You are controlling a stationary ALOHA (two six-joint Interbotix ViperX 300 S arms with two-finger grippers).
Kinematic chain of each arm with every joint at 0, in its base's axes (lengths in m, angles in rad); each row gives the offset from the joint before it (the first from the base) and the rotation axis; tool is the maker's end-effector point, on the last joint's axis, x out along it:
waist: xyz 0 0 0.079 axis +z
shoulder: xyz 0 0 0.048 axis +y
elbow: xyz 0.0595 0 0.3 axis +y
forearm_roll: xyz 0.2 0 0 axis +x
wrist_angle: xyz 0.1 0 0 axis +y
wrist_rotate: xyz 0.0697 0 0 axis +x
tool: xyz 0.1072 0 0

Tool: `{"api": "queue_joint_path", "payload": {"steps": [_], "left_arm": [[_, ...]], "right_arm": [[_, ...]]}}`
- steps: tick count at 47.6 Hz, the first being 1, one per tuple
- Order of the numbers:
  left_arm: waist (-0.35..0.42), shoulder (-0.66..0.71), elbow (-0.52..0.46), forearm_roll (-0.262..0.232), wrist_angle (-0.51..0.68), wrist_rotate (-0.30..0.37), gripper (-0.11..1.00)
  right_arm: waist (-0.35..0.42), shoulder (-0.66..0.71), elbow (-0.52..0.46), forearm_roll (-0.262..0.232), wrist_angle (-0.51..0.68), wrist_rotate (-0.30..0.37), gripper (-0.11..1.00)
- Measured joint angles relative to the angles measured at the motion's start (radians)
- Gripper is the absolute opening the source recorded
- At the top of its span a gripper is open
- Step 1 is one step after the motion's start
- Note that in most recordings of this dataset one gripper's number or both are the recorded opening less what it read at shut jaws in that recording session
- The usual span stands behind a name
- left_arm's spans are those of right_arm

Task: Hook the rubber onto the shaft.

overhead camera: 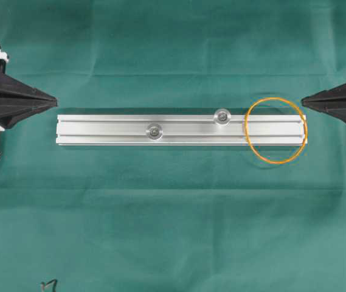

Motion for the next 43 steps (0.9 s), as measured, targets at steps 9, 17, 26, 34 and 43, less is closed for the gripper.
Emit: {"api": "queue_joint_path", "payload": {"steps": [9, 17, 26, 34, 43], "left_arm": [[0.003, -0.008, -0.025, 0.020, 0.066, 0.002, 0.00], [0.003, -0.029, -0.028, 0.021, 0.098, -0.005, 0.00], [0.003, -0.043, -0.040, 0.021, 0.201, -0.011, 0.00], [0.003, -0.046, -0.083, 0.021, 0.399, -0.021, 0.00], [0.003, -0.048, -0.144, 0.021, 0.598, -0.020, 0.00]], "right_arm": [[0.000, 0.002, -0.008, 0.002, 0.040, 0.006, 0.03], [0.002, 0.002, -0.021, 0.002, 0.097, 0.006, 0.03], [0.002, 0.003, -0.057, 0.002, 0.212, 0.041, 0.03], [0.002, 0.029, -0.126, 0.002, 0.502, 0.094, 0.03], [0.002, 0.061, -0.206, 0.002, 0.772, 0.104, 0.03]]}}
